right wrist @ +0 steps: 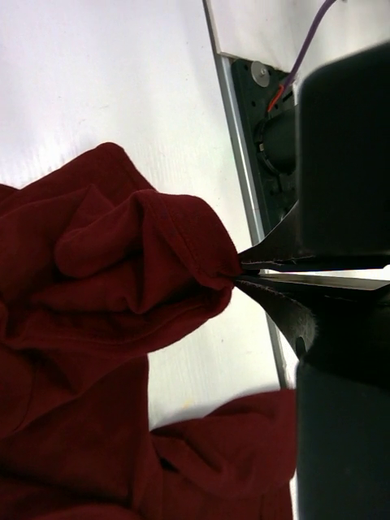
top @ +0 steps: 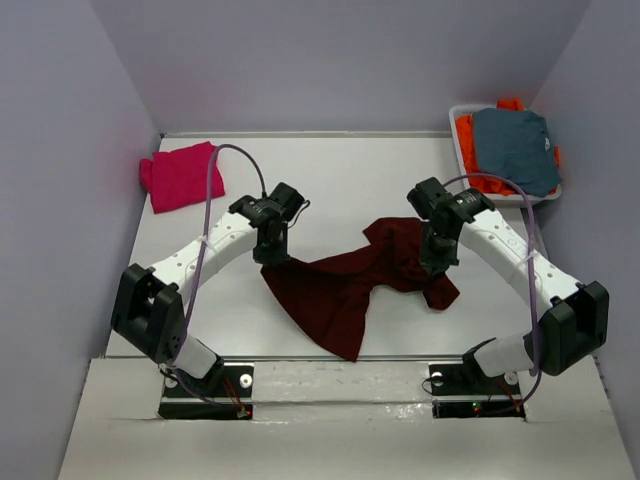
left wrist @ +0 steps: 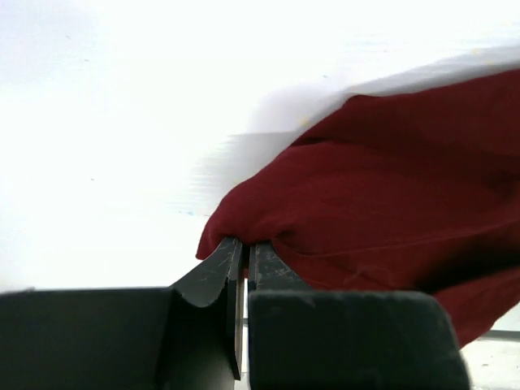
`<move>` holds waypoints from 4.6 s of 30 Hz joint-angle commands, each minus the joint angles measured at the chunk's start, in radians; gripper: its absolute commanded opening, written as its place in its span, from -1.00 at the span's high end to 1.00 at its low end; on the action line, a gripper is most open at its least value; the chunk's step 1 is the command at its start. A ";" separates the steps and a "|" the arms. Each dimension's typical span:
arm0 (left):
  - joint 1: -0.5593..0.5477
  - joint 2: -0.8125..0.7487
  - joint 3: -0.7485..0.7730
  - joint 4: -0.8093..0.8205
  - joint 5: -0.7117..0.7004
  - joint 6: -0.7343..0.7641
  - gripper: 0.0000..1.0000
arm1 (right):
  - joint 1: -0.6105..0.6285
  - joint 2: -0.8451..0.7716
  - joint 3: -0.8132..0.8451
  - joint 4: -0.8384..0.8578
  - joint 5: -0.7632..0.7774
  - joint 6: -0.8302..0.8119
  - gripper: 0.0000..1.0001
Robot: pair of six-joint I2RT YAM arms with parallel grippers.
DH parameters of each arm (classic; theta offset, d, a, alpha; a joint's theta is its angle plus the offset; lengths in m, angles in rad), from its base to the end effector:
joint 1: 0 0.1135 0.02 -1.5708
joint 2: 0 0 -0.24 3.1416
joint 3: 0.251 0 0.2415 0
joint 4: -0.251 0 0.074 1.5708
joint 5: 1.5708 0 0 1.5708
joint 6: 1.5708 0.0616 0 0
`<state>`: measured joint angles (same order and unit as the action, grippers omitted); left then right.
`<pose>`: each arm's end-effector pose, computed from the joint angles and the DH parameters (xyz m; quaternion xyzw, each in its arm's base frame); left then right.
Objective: Fold and stack the t-shirts
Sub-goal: Flatten the tshirt out
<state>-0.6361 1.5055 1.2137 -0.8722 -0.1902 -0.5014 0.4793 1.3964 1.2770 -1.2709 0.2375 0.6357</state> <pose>0.2473 -0.1682 0.2196 0.0465 0.9740 -0.0299 0.2195 0.2212 0.0986 0.2499 0.0879 0.9851 -0.0528 0.1384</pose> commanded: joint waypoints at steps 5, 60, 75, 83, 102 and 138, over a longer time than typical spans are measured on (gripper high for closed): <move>0.180 -0.016 0.078 0.001 -0.035 0.073 0.89 | -0.001 0.039 -0.013 -0.030 -0.044 -0.047 0.86; 0.549 0.541 0.868 0.001 0.044 0.143 0.89 | -0.265 0.444 0.895 0.022 0.229 -0.189 0.86; 0.549 0.524 0.797 0.029 0.049 0.138 0.89 | -0.274 0.570 1.125 0.301 0.204 -0.264 0.86; 0.549 0.525 0.785 0.029 0.044 0.138 0.89 | -0.274 0.653 1.202 0.424 0.151 -0.304 0.86; 0.549 0.522 0.742 0.058 0.018 0.124 -0.47 | -0.274 0.751 1.196 0.532 0.045 -0.315 0.86; 0.134 0.364 0.265 0.176 0.213 0.096 -0.35 | -0.274 0.669 0.977 0.375 -0.003 -0.246 -1.00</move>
<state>-0.5022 1.8820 1.4479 -0.6941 0.0597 -0.4088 0.2104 2.2051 2.3440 -0.8371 0.2611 0.3485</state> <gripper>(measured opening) 0.676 0.995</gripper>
